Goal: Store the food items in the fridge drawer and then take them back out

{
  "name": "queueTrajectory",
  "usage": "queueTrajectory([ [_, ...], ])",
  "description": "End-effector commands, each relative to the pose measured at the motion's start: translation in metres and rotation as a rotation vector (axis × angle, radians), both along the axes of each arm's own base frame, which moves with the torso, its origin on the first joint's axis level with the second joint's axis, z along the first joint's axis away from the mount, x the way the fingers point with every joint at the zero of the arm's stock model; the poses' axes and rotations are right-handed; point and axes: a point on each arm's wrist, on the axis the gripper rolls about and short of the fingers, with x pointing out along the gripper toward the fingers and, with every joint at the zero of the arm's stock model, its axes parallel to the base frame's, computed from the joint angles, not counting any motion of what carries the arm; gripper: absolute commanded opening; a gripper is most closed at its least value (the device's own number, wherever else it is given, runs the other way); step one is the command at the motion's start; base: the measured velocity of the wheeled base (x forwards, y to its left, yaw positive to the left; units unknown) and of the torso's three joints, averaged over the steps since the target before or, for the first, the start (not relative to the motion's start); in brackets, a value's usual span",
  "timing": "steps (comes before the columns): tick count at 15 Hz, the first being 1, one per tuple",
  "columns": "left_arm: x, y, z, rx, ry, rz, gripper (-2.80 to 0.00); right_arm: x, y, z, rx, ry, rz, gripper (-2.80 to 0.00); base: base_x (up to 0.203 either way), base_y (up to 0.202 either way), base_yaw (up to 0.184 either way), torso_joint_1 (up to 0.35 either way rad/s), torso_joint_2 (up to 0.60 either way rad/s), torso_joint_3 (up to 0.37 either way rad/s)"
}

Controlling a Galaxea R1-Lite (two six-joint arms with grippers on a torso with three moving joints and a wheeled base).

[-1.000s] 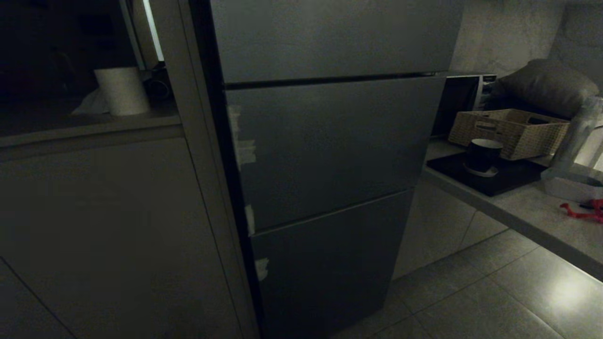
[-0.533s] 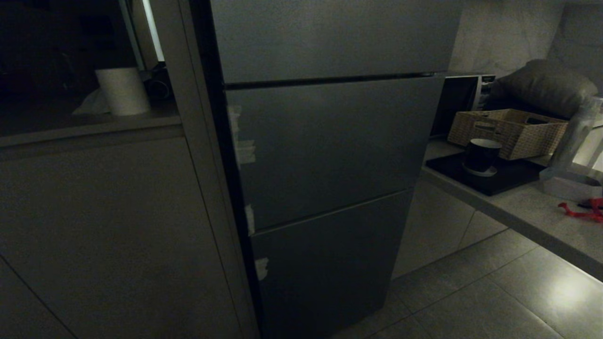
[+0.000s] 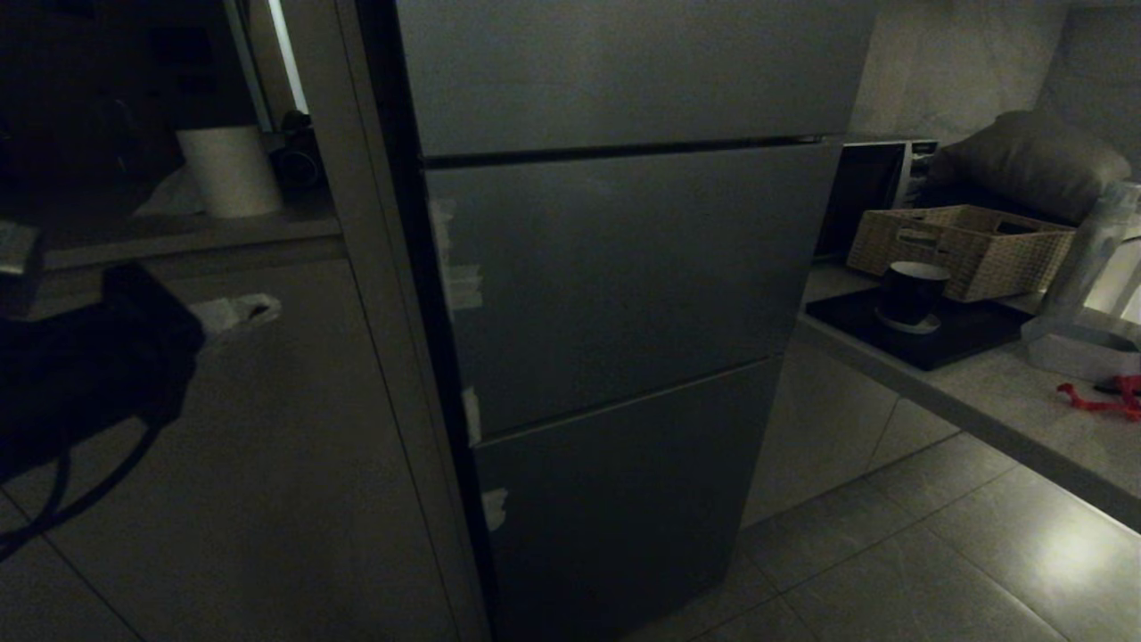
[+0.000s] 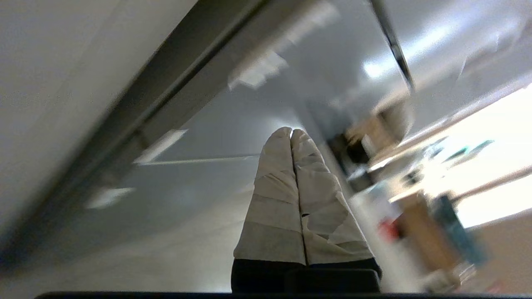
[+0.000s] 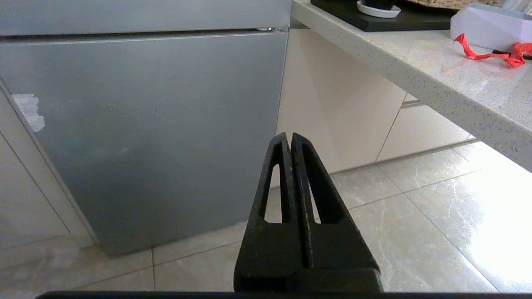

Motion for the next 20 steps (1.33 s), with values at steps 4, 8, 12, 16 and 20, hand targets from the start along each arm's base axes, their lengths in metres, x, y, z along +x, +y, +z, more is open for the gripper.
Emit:
queueTrajectory([
  [4,0.104,-0.023,-0.036,-0.065,0.029,0.111,-2.80,0.000,0.000,0.000,-0.001,0.002,0.001,-2.80,0.000,0.000,0.000,0.000,0.00,0.000],
  [8,0.137,-0.037,-0.016,-0.209,-0.073,0.141,-2.80,0.000,0.000,0.000,-0.001,0.000,0.001,-2.80,0.000,0.000,0.000,0.000,0.00,0.000],
  [12,0.163,-0.053,-0.030,-0.231,-0.050,0.142,-2.80,0.000,0.000,0.000,-0.001,0.001,0.001,-2.80,0.000,0.000,0.000,0.000,0.00,0.000],
  [16,0.175,-0.070,-0.031,-0.238,-0.060,0.124,-2.80,0.000,0.000,0.000,-0.001,0.000,0.001,-2.80,0.000,0.000,0.000,0.000,0.00,0.000],
  [20,0.187,-0.083,-0.038,-0.237,-0.058,0.143,-2.80,0.000,0.000,0.000,-0.001,0.000,0.001,-2.80,0.000,0.000,0.000,0.000,0.00,0.000],
])
